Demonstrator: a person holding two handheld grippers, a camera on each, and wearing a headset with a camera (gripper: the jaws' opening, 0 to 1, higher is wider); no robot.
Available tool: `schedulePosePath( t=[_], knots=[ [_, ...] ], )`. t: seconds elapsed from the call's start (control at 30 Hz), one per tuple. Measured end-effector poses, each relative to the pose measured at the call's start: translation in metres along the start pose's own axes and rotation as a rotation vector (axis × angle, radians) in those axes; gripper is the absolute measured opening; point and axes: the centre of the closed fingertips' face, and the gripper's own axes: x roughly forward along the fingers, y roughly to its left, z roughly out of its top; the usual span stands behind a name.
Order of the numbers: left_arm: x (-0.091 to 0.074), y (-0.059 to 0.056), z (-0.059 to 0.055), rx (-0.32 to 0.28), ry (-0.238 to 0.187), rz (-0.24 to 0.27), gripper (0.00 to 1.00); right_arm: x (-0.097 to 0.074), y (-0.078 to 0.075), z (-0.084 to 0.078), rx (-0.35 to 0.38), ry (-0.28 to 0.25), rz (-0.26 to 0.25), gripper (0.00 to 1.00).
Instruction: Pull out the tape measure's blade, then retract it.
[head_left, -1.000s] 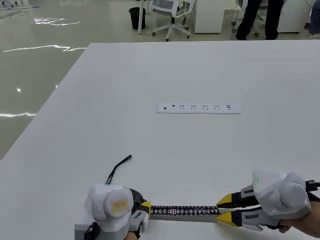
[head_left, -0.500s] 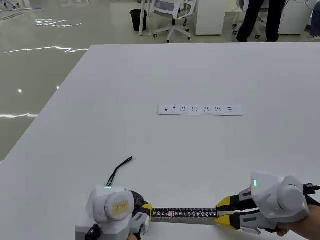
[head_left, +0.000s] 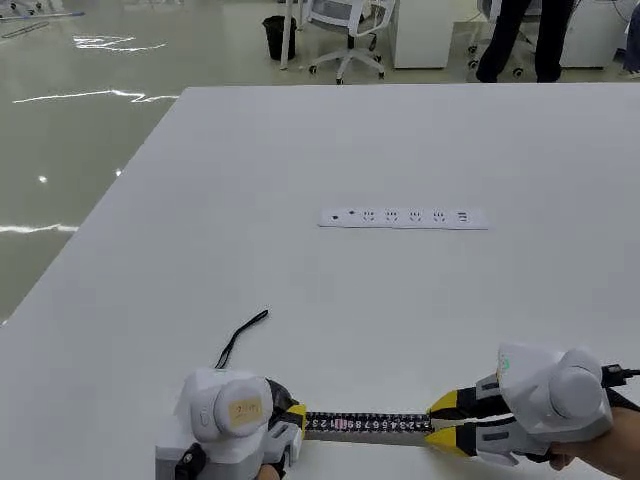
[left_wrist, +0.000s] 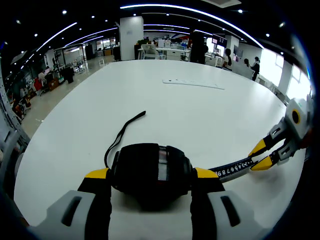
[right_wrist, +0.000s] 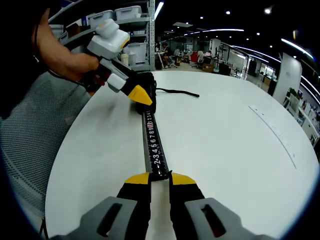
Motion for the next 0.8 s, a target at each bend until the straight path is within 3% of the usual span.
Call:
schedulePosePath(
  t=[0.8],
  knots=[
    [-0.0001,0.0008,-0.0007,-0.012,0.023,-0.001,0.58,0.0028,-0.0005,0.0027,-0.009,-0.003,-0.007,0.13]
  ],
)
